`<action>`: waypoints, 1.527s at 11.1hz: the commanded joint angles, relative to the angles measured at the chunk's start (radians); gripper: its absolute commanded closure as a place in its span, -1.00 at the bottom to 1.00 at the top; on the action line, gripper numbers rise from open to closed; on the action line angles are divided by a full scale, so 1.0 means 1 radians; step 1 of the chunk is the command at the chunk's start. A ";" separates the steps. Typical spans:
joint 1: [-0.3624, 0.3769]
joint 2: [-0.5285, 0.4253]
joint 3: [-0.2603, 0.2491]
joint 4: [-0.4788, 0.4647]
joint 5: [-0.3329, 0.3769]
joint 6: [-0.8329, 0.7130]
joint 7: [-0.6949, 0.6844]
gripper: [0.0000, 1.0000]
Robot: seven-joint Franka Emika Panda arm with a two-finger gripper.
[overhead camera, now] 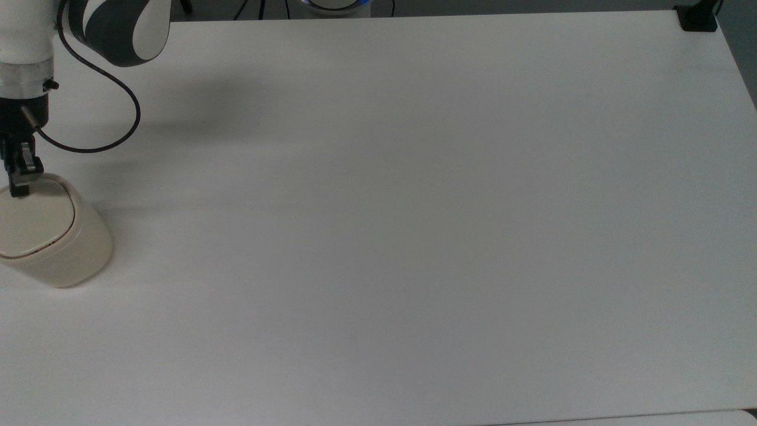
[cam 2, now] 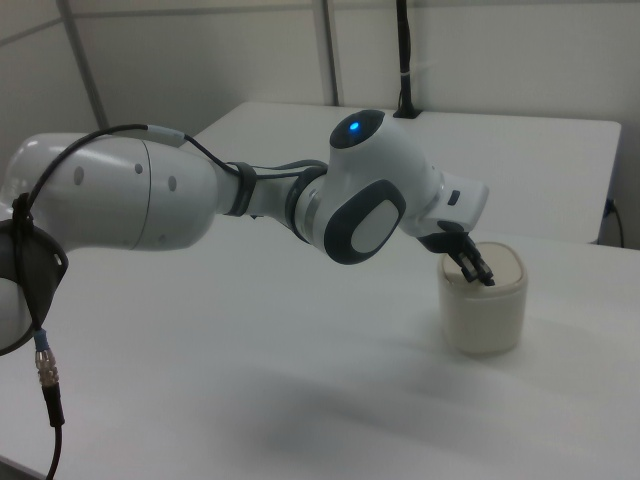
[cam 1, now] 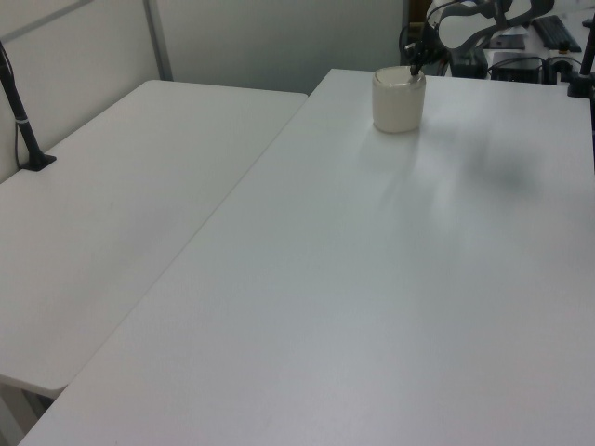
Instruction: Close the trash bin
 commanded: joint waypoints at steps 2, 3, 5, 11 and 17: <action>0.003 0.008 -0.006 -0.058 -0.035 0.027 -0.035 1.00; 0.003 0.005 -0.006 -0.055 -0.035 0.025 -0.031 1.00; 0.003 -0.056 0.000 -0.052 -0.023 -0.010 -0.026 1.00; 0.032 -0.312 0.129 -0.049 -0.012 -0.400 -0.006 0.85; 0.242 -0.506 0.179 -0.049 0.002 -0.850 -0.012 -1.00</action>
